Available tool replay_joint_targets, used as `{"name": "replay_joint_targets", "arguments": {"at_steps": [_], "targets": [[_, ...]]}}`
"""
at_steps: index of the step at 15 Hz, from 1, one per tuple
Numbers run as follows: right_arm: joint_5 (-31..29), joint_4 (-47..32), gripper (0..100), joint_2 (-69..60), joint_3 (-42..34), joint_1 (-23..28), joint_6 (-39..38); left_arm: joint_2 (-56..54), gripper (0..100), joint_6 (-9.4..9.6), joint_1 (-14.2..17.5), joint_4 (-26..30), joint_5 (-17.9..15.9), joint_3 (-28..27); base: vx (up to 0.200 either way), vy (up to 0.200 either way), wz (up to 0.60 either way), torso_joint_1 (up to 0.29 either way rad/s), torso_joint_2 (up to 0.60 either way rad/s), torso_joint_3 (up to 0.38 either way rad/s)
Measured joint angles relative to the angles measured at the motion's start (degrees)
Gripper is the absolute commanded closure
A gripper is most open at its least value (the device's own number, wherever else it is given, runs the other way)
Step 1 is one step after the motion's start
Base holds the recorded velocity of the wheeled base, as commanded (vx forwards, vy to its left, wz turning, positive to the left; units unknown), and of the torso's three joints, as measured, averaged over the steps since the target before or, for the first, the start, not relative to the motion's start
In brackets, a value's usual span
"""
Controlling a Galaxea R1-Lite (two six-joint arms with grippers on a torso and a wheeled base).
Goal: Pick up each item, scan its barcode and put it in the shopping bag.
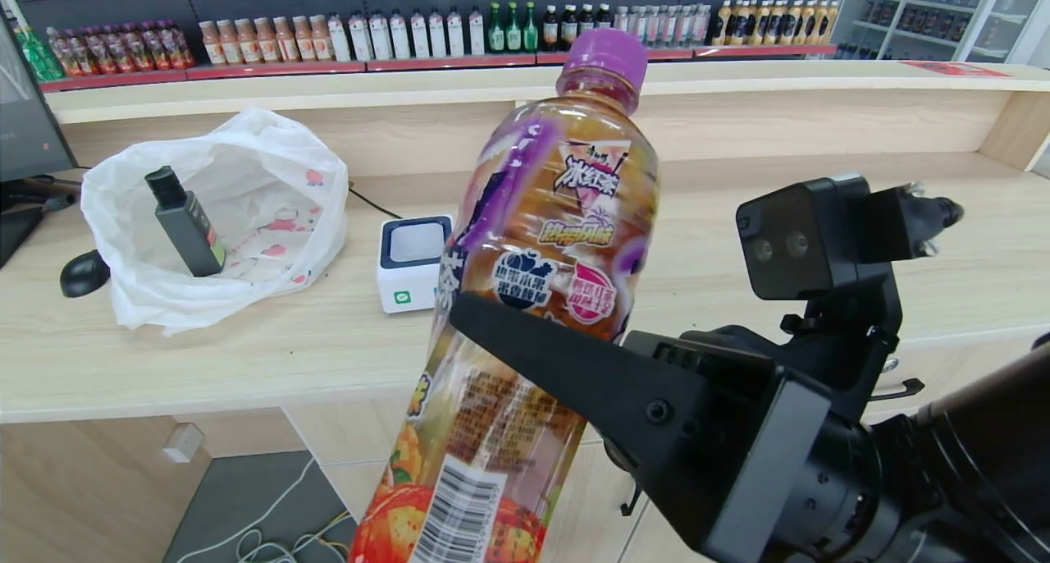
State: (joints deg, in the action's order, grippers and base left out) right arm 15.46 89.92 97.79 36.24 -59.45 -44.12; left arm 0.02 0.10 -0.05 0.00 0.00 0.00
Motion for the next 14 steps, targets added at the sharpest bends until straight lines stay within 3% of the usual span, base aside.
{"name": "replay_joint_targets", "arguments": {"at_steps": [14], "targets": [[-0.05,0.02,100,-1.0,-0.33,-0.02,2.77,0.0,0,0.0,0.0,0.0,0.0,0.0,0.0,0.0,0.0,0.0,0.0,0.0]]}}
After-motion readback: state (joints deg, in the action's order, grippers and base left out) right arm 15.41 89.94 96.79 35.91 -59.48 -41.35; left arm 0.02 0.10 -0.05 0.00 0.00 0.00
